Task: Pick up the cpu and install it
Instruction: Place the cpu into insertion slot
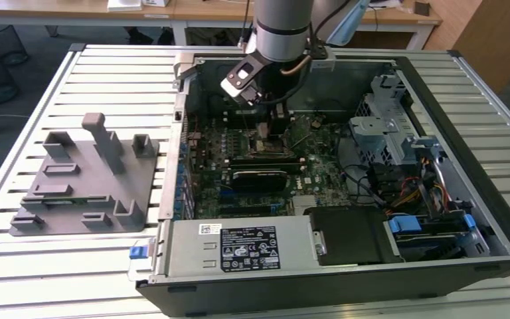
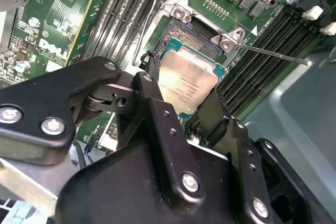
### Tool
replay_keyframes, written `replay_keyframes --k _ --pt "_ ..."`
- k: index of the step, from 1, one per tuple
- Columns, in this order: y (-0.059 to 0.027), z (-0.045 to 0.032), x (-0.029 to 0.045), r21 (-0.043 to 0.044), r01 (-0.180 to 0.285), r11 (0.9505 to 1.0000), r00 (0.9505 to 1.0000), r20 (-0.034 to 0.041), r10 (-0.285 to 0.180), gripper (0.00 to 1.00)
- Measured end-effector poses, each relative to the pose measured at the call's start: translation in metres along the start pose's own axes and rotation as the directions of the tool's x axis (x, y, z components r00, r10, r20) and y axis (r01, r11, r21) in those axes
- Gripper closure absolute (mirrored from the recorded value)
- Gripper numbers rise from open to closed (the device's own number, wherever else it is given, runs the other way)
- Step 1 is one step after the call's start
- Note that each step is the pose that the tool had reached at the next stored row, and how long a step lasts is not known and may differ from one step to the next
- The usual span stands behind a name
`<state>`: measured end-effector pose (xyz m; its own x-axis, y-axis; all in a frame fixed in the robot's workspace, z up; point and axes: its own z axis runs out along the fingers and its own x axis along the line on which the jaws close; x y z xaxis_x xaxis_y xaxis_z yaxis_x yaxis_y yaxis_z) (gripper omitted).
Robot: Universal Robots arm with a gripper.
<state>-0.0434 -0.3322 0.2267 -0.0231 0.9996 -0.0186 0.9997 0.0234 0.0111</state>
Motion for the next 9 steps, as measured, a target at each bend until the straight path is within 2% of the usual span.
replay_keyframes --k 9 --pt "-0.0002 0.0117 0.0000 0.0001 -0.007 1.0000 1.0000 0.0000 0.007 0.46"
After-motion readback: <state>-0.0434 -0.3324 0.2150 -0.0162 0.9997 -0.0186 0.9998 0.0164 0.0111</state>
